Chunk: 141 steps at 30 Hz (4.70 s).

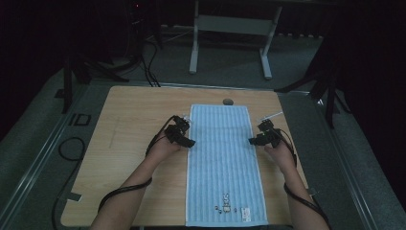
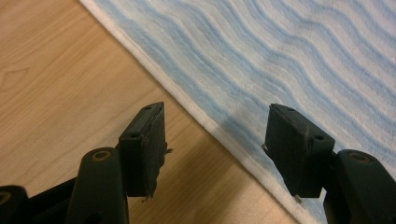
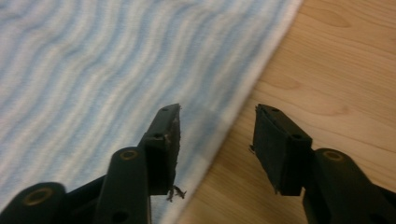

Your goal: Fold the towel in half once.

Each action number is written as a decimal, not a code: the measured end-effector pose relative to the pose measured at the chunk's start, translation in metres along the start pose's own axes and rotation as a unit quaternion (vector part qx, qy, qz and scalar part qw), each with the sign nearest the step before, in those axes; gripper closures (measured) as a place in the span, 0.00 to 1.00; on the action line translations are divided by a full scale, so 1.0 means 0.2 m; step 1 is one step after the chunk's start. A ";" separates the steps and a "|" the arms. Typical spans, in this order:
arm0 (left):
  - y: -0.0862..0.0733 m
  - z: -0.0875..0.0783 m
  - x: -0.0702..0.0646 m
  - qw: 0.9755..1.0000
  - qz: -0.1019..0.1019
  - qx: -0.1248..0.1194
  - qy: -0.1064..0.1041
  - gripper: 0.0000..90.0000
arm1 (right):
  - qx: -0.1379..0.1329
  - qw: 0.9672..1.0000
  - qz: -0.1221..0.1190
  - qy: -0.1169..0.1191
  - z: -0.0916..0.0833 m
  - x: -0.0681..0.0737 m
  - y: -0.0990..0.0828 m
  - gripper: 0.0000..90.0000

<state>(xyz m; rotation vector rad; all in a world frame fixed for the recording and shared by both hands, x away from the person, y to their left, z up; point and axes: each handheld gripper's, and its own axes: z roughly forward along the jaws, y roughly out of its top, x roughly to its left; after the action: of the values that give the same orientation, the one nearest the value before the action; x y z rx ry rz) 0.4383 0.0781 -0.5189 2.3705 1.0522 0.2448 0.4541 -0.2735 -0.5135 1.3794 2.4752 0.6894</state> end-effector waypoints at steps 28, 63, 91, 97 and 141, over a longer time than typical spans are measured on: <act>0.07 0.15 0.03 1.000 -0.007 -0.002 0.023 0.66 | 0.038 0.999 0.009 -0.020 0.14 -0.01 0.12 0.71; -0.25 -0.31 -0.27 0.997 0.060 -0.029 -0.038 0.63 | -0.041 0.995 -0.080 0.042 -0.32 0.28 -0.24 0.82; -0.27 -0.09 -0.18 0.997 0.056 0.025 -0.050 0.75 | 0.010 0.994 -0.101 0.051 -0.01 0.44 -0.19 0.84; -0.31 -0.12 -0.17 0.997 0.056 0.029 -0.052 0.75 | 0.012 0.993 -0.105 0.057 0.00 0.47 -0.18 0.84; 0.08 0.13 0.30 0.998 -0.041 0.017 0.039 0.55 | 0.068 0.997 -0.008 -0.022 0.27 0.14 0.39 0.57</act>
<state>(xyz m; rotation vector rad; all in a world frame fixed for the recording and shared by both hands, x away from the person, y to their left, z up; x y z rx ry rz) 0.4977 0.1028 -0.5347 2.3585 1.1953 0.2945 0.5187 -0.2001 -0.5206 1.4023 2.5362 0.4889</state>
